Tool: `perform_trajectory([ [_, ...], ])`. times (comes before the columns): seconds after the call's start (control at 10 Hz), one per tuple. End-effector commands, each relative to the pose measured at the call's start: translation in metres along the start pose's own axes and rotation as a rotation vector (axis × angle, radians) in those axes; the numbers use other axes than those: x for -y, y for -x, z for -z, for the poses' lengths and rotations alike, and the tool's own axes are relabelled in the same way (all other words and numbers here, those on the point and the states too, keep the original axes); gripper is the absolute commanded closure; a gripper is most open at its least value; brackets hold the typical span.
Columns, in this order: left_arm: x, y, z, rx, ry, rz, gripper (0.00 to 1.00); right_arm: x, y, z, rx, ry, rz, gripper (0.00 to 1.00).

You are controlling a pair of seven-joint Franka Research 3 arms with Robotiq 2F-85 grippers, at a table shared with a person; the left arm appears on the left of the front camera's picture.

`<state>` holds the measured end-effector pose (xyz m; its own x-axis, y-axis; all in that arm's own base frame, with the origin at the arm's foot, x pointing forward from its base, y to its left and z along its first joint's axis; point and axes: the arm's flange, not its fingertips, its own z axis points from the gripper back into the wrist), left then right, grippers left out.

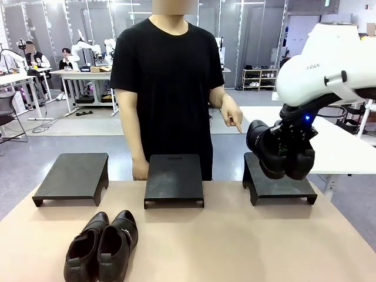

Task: Place the shoes on the stand as instructed by the person.
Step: Pick up one pair of Shoes and place it on the Shoes Stand indicated by the person.

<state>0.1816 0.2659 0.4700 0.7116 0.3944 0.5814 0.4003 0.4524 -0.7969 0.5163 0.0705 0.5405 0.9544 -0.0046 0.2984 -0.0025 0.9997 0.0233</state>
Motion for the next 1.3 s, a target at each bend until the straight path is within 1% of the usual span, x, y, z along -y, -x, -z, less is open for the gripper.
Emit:
perform_trajectory([
  [0.0, -0.001, -0.003, -0.002, 0.008, 0.019, 0.02, 0.0, 0.007, -0.043, 0.009, 0.03, 0.021, -0.01, 0.91],
  [0.1, -0.001, -0.003, -0.002, 0.008, 0.019, 0.02, 0.0, 0.015, -0.06, 0.022, 0.026, 0.053, 0.003, 0.91],
  [0.3, -0.001, -0.003, -0.002, 0.008, 0.019, 0.02, 0.0, 0.026, -0.085, 0.046, 0.036, 0.05, -0.049, 0.91],
  [0.5, -0.001, -0.003, -0.002, 0.008, 0.019, 0.02, 0.0, 0.036, -0.1, 0.071, 0.028, 0.082, -0.064, 0.91],
  [0.6, -0.001, -0.003, -0.002, 0.008, 0.019, 0.02, 0.0, 0.042, -0.105, 0.083, 0.021, 0.055, -0.075, 0.91],
  [0.8, -0.001, -0.003, -0.002, 0.008, 0.019, 0.02, 0.0, 0.048, -0.106, 0.102, 0.008, 0.075, -0.068, 0.91],
  [1.0, -0.001, -0.003, -0.002, 0.008, 0.019, 0.02, 0.0, 0.051, -0.103, 0.112, 0.012, 0.065, -0.037, 0.91],
  [1.1, -0.001, -0.003, -0.002, 0.008, 0.019, 0.02, 0.0, 0.052, -0.102, 0.113, 0.013, 0.047, 0.001, 0.91],
  [1.2, -0.001, -0.003, -0.002, 0.008, 0.019, 0.02, 0.0, 0.052, -0.097, 0.109, -0.002, 0.045, -0.04, 0.91],
])
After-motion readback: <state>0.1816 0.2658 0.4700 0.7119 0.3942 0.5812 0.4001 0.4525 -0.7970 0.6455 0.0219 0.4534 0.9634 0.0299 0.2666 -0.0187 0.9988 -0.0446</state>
